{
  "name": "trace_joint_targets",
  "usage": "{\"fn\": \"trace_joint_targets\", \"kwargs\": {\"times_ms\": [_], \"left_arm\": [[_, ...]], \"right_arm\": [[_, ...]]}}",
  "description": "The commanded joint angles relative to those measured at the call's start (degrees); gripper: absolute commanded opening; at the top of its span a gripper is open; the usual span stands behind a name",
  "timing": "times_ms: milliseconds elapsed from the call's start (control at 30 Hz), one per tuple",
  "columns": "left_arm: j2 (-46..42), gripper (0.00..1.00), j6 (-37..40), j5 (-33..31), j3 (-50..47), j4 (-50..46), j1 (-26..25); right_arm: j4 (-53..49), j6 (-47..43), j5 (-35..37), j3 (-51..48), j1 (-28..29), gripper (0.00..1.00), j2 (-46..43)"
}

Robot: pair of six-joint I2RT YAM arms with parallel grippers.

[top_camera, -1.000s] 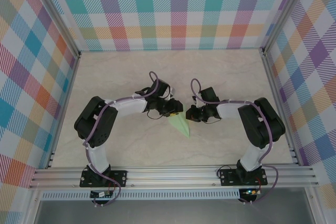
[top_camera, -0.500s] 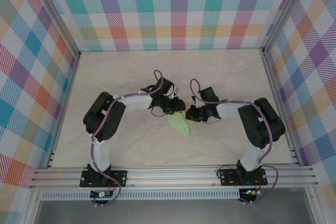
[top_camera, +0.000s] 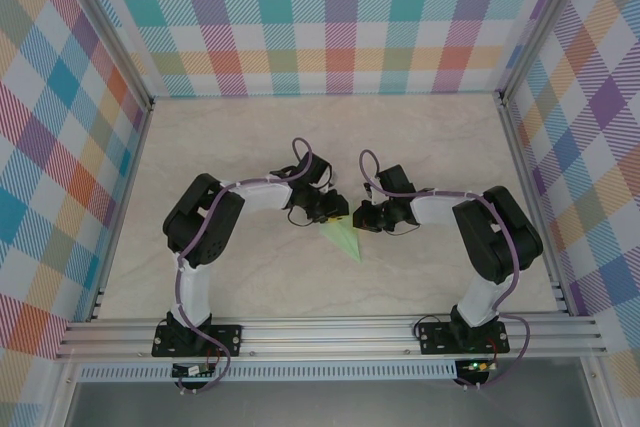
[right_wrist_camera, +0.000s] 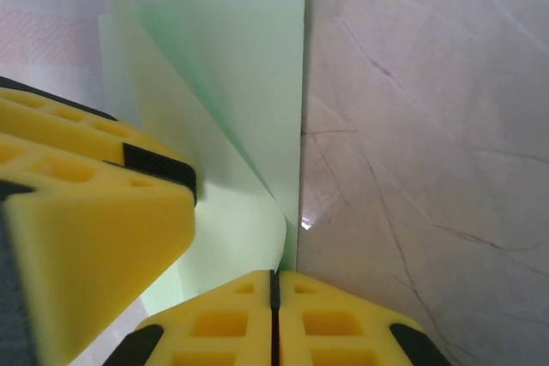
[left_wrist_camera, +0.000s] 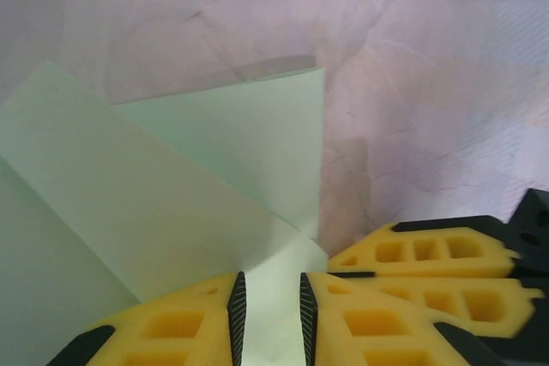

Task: Fold a paper plane with a square sheet of paper (fold left side to right side)
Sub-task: Fourth fold the wing at the center of the table.

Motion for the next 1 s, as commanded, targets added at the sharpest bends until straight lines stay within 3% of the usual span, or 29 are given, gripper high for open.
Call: {"fn": "trace_joint_targets", "kwargs": {"times_ms": [0,233,467,533,700,967], "left_arm": [[1.4,0.25,0.46,-1.49,-1.78,-1.91,-0.05],[1.34,0.24,0.5,-2.32,-3.44,-2.0,-0.05],[1.15,0.24,0.18,-2.41,-4.43,-1.38,-0.1],[1.06,0.24,0.19,-2.41,-4.52,-1.21,-0.05],[0.78,0.23,0.24,-2.31,-4.7,-1.03,-0.01],[0.56,0.23,0.17,-2.15,-4.7,-0.94,-0.05]], "right_arm": [[-4.67,-1.77,2.44,-0.07,0.9,0.09,1.49],[-5.52,-2.18,2.22,1.54,0.82,0.12,-2.21],[-11.85,-3.32,5.91,2.81,0.73,0.27,-13.27],[-10.39,-2.09,3.64,0.77,0.73,0.29,-15.57],[-1.53,3.15,-11.36,-4.91,1.98,0.26,-14.59],[0.81,4.38,-12.09,-6.08,4.97,0.25,-9.55]]}}
